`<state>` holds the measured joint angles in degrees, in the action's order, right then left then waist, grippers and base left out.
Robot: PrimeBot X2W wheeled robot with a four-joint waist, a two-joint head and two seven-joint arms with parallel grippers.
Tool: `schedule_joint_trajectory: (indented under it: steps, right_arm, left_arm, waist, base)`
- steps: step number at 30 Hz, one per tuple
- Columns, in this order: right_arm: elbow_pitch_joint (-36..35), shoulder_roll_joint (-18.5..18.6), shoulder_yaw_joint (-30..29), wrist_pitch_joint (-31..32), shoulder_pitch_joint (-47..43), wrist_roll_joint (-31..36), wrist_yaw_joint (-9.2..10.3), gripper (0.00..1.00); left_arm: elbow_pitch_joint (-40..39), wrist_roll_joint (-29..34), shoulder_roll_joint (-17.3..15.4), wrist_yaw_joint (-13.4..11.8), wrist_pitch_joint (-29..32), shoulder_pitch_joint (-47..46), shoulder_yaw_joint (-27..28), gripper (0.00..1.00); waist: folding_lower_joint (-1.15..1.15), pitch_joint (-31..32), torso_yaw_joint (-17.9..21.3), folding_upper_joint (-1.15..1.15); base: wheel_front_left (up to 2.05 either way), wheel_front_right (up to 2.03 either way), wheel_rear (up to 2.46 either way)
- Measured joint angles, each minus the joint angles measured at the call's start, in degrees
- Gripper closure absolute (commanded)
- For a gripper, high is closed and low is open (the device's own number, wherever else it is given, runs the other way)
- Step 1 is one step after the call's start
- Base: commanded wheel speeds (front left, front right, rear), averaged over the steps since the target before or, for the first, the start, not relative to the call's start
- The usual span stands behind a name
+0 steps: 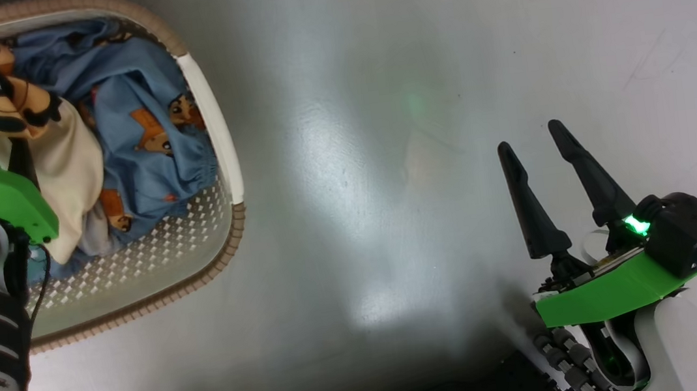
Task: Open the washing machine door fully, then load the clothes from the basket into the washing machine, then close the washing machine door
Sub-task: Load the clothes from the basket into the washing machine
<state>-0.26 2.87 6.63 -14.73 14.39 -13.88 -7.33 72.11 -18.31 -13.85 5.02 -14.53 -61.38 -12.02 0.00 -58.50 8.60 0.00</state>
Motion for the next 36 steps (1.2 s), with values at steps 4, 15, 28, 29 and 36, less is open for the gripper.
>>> schedule_joint_trajectory:
  steps: [4, 15, 28, 29, 36]
  right_arm:
    - [0.1, 0.0, 0.4, 0.0, 0.3, -0.5, 0.00, 0.00]
    - [0.1, 0.0, 0.7, 0.0, 1.2, -1.1, 0.00, 0.00]
    - [0.9, 0.0, -0.4, 0.0, 2.2, -1.3, 0.00, 0.00]
    - [0.9, 0.0, -0.4, 0.0, 2.4, -1.3, 0.00, 0.00]
    - [1.4, 0.0, -1.6, 0.0, 2.7, -0.7, 0.00, 0.00]
  left_arm:
    - [0.4, 0.5, 0.1, -0.4, 0.5, -0.1, -0.7, 0.00]
    - [1.3, 1.0, -0.1, -1.3, 4.9, -1.2, -2.3, 1.00]
    - [0.2, -0.7, 0.5, -0.2, 0.6, 0.8, -2.1, 1.00]
    - [-0.4, -0.7, 0.7, -0.2, 0.4, 1.3, -2.1, 1.00]
    - [-8.7, -1.1, 2.1, 0.3, 0.1, 7.0, -1.0, 1.00]
  waist:
    - [0.00, -0.1, 0.4, 0.00]
    - [0.00, -0.5, 2.2, 0.00]
    - [0.00, 2.9, 1.3, 0.00]
    - [0.00, 3.4, 1.1, 0.00]
    - [0.00, 7.6, -0.2, 0.00]
  base:
    - [0.00, 0.00, 0.00]
    - [0.00, 0.00, 0.00]
    - [0.00, 0.00, 0.00]
    - [0.00, 0.00, 0.00]
    - [0.00, 0.00, 0.00]
